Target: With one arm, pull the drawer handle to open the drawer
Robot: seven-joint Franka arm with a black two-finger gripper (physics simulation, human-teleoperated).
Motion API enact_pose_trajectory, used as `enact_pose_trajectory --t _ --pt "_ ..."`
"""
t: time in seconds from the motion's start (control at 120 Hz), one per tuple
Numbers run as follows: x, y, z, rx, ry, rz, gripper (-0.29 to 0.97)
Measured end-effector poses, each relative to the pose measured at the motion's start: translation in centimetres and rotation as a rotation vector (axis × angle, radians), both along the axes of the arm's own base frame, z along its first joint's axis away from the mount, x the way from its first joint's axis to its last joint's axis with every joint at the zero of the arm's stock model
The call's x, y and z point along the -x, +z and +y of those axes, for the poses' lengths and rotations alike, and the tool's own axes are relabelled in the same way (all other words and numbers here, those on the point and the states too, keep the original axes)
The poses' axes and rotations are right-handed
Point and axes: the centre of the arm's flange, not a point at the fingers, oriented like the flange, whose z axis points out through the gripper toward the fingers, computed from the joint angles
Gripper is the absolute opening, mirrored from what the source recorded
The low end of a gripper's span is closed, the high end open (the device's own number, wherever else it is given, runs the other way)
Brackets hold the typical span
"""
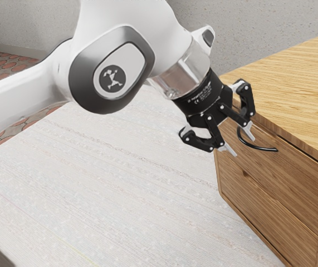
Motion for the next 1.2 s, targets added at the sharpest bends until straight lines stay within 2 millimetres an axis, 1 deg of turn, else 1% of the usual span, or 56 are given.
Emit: enact_pose_trajectory --t 0.158,0.592,0.667,0.817,1.058,1.2 --pt "0.0 -0.6 -0.7 -0.003 -0.013 0.009 0.17" --pt "-0.3 -1.1 -0.4 -0.009 -0.009 0.015 0.06" --pt "-0.2 -1.0 -0.4 -0.01 -0.009 0.012 0.05" --pt "-0.2 -1.4 -0.2 -0.015 -0.007 0.021 0.04" --pt "0.1 -1.7 0.3 -0.019 0.0 0.028 0.03" --pt "0.4 -1.1 1.3 -0.017 0.014 0.02 0.03"
